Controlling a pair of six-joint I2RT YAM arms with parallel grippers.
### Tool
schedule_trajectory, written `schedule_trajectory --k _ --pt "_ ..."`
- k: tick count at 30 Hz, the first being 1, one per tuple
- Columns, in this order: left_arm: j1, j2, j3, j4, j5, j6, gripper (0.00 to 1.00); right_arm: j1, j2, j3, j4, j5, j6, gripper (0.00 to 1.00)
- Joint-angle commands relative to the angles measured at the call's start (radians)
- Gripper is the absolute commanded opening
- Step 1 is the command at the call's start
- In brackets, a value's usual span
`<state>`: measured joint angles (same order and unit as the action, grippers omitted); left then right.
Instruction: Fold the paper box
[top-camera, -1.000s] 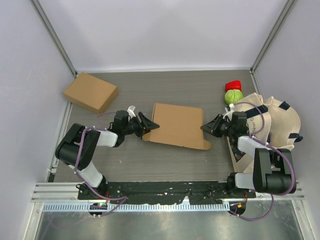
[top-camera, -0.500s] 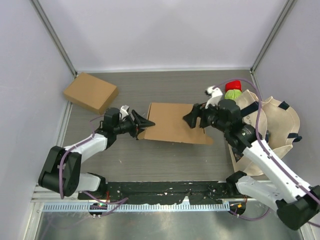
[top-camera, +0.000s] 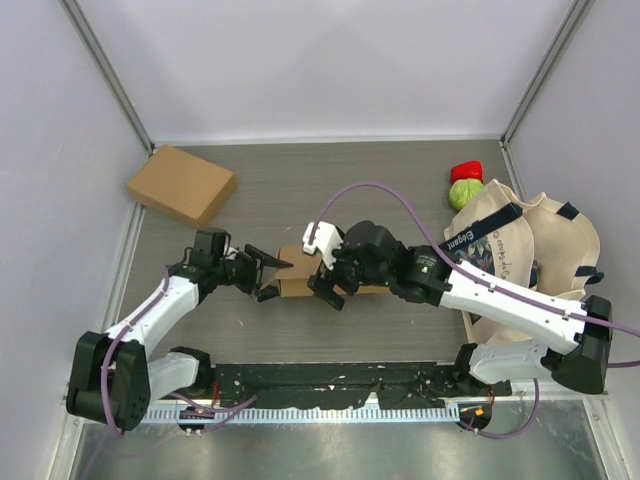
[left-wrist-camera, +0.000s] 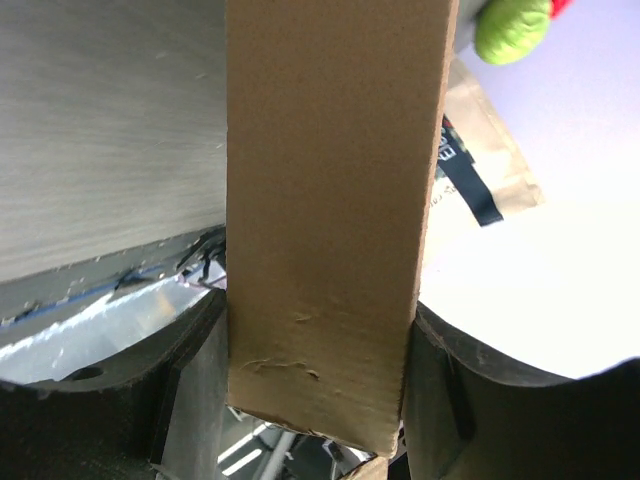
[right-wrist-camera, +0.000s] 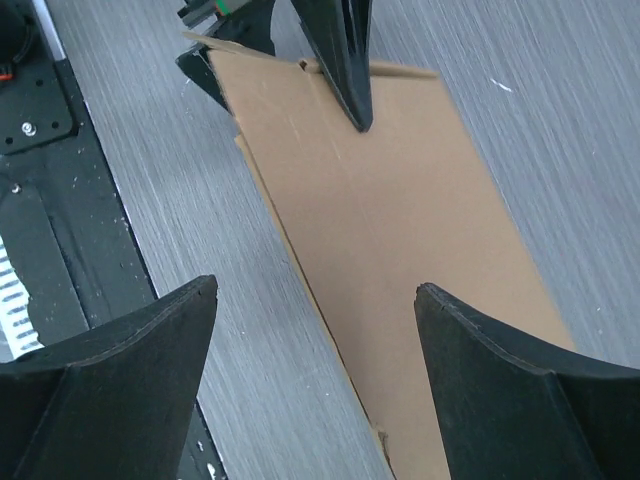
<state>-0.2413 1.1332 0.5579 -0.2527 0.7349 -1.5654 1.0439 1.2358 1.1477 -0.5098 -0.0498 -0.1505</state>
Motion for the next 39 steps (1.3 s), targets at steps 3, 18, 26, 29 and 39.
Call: schedule_trajectory --k 3,18,26,29,39 --pt "0.005 0.014 0.036 -0.195 0.084 -0.090 0.18 0.141 0.001 0.003 0.004 0.257 -0.152 0.86" --pt "-0.023 0.049 0.050 -0.197 0.142 -0.123 0.21 0.171 0.159 -0.060 0.103 0.393 -0.380 0.88" --pt "-0.039 0.074 0.080 -0.172 0.153 -0.134 0.25 0.174 0.191 -0.094 0.138 0.393 -0.399 0.88" --pt "-0.046 0.068 0.071 -0.151 0.161 -0.146 0.26 0.174 0.214 -0.114 0.183 0.436 -0.419 0.88" --pt "0.006 -0.051 0.014 0.070 0.140 -0.076 0.79 0.163 0.168 -0.161 0.340 0.524 -0.463 0.53"
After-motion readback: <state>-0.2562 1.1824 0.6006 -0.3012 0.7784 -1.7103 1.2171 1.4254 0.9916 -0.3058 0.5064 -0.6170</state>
